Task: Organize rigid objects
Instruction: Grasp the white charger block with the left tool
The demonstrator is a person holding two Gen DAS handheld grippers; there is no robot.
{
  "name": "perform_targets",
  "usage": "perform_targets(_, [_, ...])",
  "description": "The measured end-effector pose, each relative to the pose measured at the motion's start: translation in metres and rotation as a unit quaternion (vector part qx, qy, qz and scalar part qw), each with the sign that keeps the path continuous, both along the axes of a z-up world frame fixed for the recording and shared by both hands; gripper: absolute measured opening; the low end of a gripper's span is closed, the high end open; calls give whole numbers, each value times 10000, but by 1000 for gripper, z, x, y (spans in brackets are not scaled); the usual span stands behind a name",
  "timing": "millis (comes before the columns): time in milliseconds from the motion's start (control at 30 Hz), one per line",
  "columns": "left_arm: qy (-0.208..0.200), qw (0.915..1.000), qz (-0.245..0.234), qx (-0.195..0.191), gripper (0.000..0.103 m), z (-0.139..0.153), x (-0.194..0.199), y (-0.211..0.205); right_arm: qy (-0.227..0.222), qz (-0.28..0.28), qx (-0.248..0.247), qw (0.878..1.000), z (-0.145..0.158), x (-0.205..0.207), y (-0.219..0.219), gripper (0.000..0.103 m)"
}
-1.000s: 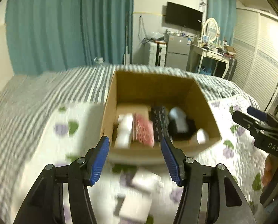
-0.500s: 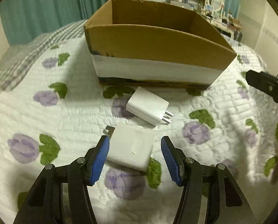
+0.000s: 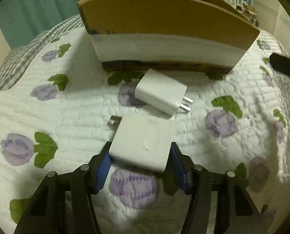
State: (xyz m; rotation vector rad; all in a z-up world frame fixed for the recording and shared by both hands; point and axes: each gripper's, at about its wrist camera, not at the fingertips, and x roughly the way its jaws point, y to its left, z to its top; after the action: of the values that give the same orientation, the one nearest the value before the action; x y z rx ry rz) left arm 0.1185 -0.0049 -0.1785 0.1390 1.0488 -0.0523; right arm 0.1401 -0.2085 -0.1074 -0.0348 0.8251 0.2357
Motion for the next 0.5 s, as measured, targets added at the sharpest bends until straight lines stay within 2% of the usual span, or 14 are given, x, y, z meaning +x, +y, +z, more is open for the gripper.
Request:
perform_targets(167, [-313, 9995, 67, -70, 56, 17, -9, 1, -34, 59, 55, 10000, 1, -2, 0, 88])
perform_targets(267, [-642, 9974, 300, -154, 55, 38, -15, 9, -71, 215, 80, 9997, 2, -4, 6, 88])
perform_targets(400, [-1060, 9923, 640, -75, 55, 54, -16, 24, 22, 602, 63, 9982, -5, -1, 25, 88])
perform_targets(500, [-1146, 9898, 825, -199, 55, 57, -12, 35, 77, 980, 11, 9952, -12, 4, 47, 88])
